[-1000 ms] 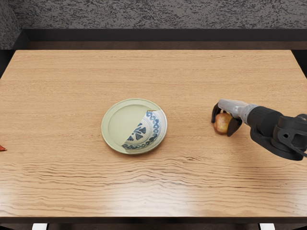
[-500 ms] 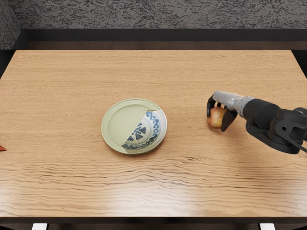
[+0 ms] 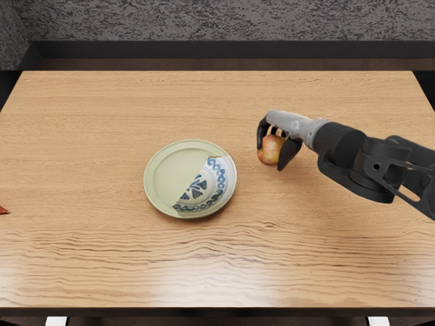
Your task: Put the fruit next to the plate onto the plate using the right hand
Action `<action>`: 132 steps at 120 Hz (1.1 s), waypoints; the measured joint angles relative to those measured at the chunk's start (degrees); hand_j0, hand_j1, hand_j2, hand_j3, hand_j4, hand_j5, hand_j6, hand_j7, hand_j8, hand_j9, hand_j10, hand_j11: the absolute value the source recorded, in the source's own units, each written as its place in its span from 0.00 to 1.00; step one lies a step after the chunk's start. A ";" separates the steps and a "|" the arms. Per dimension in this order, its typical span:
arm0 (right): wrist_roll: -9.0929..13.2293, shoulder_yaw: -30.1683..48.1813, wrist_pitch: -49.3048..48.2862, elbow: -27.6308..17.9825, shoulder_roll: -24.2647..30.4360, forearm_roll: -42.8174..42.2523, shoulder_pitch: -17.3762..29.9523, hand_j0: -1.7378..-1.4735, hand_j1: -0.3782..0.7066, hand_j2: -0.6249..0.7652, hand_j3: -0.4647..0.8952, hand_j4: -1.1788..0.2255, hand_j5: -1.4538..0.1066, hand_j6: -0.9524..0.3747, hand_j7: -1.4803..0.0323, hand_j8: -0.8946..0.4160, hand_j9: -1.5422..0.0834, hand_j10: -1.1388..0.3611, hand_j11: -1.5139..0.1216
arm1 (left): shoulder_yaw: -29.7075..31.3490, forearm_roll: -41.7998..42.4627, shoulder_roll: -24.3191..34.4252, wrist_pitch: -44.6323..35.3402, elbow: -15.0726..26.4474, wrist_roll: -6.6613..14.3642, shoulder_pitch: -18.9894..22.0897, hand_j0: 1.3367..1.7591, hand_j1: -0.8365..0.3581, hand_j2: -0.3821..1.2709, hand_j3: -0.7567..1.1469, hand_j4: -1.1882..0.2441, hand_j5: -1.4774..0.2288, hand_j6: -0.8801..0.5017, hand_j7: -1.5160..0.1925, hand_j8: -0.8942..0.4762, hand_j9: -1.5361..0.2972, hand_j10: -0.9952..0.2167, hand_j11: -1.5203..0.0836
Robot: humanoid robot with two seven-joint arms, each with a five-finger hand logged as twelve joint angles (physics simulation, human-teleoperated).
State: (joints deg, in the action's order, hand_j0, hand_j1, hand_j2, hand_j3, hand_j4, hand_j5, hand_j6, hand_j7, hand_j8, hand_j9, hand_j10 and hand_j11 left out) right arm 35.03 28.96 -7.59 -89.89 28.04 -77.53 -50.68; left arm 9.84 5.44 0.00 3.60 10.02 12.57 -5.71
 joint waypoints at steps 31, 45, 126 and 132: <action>-0.01 0.06 -0.52 0.64 -5.80 0.03 -1.22 0.32 0.51 0.63 0.34 0.30 0.26 0.45 0.32 0.43 0.30 0.38 0.31 | 0.01 0.01 0.00 0.00 0.00 0.00 0.00 0.76 0.99 0.23 0.40 0.83 0.87 0.64 0.89 0.65 0.84 0.82 0.95; -0.01 0.00 -0.53 1.63 -8.08 -0.12 -1.73 0.32 0.48 0.61 0.34 0.29 0.26 0.44 0.32 0.42 0.30 0.37 0.31 | 0.00 0.01 0.00 0.00 0.00 0.00 0.00 0.76 0.99 0.23 0.40 0.83 0.87 0.64 0.89 0.65 0.84 0.82 0.95; -0.01 -0.87 -0.38 13.08 -19.94 -2.63 -3.98 0.33 0.46 0.57 0.34 0.28 0.27 0.43 0.32 0.41 0.30 0.37 0.31 | 0.00 0.00 0.00 0.00 0.00 0.00 0.00 0.76 0.99 0.23 0.40 0.83 0.87 0.64 0.89 0.65 0.84 0.82 0.95; -0.01 -0.95 -0.38 13.62 -20.51 -2.70 -4.12 0.33 0.46 0.57 0.34 0.28 0.27 0.43 0.32 0.41 0.30 0.37 0.31 | 0.00 0.00 0.00 0.00 0.00 0.00 0.00 0.76 0.99 0.23 0.40 0.83 0.87 0.64 0.89 0.65 0.84 0.82 0.95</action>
State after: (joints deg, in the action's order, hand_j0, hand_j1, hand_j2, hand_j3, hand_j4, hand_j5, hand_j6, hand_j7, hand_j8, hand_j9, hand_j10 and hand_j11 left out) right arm 35.02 28.01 -7.97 -76.27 7.53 -80.23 -54.80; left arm 9.84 5.44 0.00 3.60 10.02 12.57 -5.71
